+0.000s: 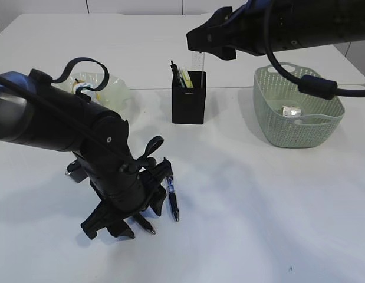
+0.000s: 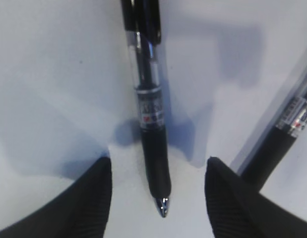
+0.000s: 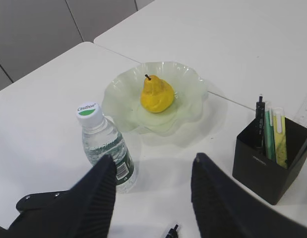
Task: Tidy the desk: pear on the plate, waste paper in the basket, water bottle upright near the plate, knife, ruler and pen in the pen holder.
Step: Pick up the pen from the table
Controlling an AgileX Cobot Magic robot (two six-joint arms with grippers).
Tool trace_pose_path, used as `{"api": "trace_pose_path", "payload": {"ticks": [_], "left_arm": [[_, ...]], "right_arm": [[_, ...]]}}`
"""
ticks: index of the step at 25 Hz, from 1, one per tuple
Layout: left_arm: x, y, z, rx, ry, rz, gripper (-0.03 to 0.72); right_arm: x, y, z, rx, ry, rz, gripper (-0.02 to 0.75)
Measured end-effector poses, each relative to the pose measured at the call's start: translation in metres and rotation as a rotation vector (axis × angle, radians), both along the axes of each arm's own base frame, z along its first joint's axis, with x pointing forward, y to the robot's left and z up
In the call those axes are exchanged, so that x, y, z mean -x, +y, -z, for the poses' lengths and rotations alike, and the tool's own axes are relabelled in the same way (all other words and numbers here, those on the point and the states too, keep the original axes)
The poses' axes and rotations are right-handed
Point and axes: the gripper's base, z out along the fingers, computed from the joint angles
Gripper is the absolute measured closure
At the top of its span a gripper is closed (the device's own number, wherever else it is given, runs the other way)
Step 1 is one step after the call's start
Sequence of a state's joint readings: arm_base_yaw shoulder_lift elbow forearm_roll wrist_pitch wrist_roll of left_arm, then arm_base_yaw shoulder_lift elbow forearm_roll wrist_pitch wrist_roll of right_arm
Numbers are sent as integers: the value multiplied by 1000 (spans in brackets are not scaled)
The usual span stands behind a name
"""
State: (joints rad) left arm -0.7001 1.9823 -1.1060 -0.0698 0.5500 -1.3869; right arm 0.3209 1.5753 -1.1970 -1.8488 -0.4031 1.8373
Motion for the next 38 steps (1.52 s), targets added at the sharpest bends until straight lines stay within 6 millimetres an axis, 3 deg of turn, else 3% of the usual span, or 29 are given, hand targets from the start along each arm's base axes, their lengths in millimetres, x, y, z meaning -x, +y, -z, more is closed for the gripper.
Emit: {"api": "trace_pose_path", "payload": {"ticks": [13, 26, 38], "left_arm": [[5, 3, 1, -42, 65, -13, 311], [8, 6, 2, -75, 94, -7, 565], [8, 9, 2, -112, 84, 25, 628]], "right_arm": [[0, 0, 0, 0, 0, 0, 365], [0, 0, 0, 0, 0, 0, 365], [0, 0, 0, 0, 0, 0, 365]]}}
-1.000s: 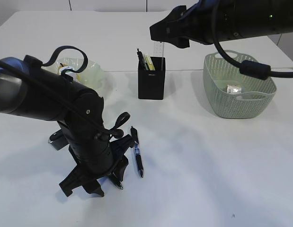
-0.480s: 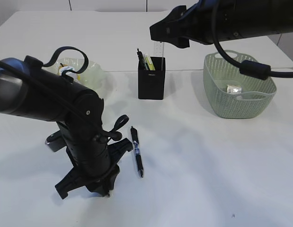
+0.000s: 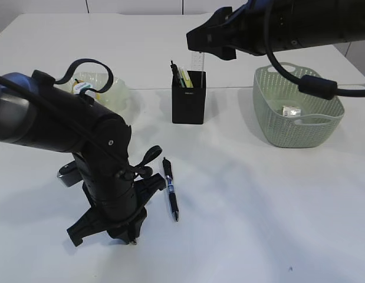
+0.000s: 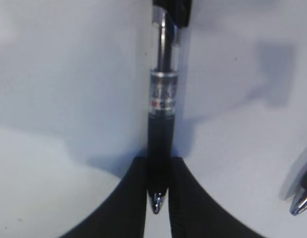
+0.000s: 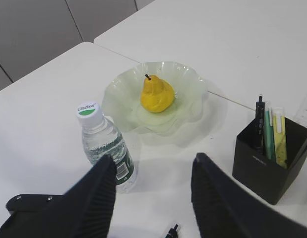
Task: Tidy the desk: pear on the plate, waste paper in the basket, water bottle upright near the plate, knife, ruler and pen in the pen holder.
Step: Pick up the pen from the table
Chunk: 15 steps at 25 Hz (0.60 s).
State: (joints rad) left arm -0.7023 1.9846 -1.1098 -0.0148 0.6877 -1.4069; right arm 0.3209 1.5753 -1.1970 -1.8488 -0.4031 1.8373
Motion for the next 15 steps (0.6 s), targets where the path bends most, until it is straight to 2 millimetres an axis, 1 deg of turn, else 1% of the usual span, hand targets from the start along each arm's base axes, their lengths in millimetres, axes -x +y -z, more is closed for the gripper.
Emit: {"api": "trace_pose_path", "payload": {"ticks": [4, 7, 15], "left_arm": [[0, 0, 0, -22, -16, 33, 629], [-1, 5, -4, -70, -43, 85, 629], [-4, 16, -40, -130, -167, 180, 630]], "right_arm": [[0, 0, 0, 0, 0, 0, 365], [0, 0, 0, 0, 0, 0, 365], [0, 0, 0, 0, 0, 0, 365]]}}
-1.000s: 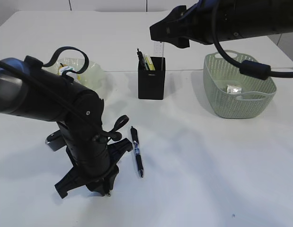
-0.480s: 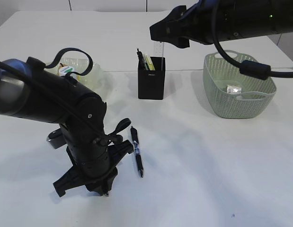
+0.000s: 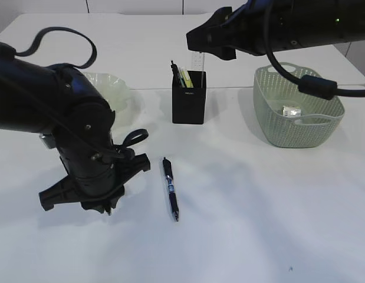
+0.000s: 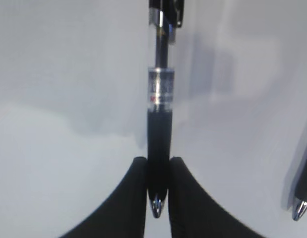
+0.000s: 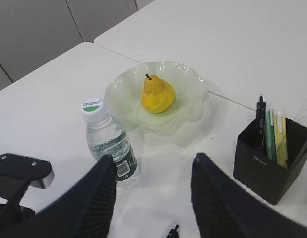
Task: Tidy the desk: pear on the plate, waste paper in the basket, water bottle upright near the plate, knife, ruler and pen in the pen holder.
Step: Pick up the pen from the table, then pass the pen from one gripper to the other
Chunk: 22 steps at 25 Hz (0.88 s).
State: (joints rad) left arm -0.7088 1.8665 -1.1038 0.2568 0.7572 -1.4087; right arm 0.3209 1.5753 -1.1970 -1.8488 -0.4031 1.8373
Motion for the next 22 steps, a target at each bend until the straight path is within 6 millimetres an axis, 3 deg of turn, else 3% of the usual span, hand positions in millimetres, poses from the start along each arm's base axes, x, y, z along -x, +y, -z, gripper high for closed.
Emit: {"api": "trace_pose_path", "payload": {"ticks": [22], "left_arm": [[13, 23, -97, -73, -274, 450, 631]], "right_arm": [[0, 0, 0, 0, 0, 0, 365]]}}
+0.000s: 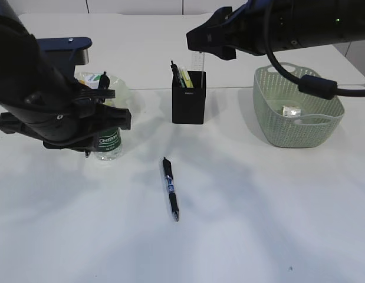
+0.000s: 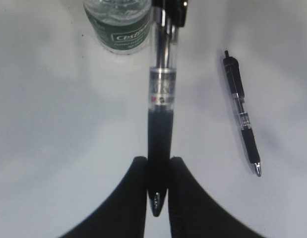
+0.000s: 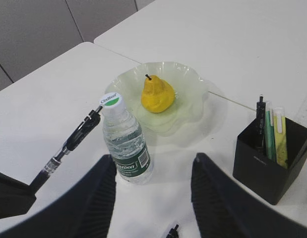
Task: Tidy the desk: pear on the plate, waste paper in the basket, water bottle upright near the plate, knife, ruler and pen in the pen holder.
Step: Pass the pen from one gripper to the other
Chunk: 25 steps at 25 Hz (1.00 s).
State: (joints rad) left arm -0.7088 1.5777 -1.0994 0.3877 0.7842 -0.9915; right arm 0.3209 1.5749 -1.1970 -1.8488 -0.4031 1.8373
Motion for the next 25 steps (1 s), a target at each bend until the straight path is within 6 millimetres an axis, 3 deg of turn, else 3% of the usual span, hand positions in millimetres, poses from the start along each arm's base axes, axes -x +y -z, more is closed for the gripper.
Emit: {"api": "trace_pose_path", "payload": {"ticks": [13, 25], "left_arm": [[12, 9, -38, -62, -148, 275, 631], [1, -12, -55, 102, -392, 400, 631]], "right_arm": [[2, 0, -3, -62, 50, 17, 365], [2, 1, -3, -102, 75, 32, 365]]}}
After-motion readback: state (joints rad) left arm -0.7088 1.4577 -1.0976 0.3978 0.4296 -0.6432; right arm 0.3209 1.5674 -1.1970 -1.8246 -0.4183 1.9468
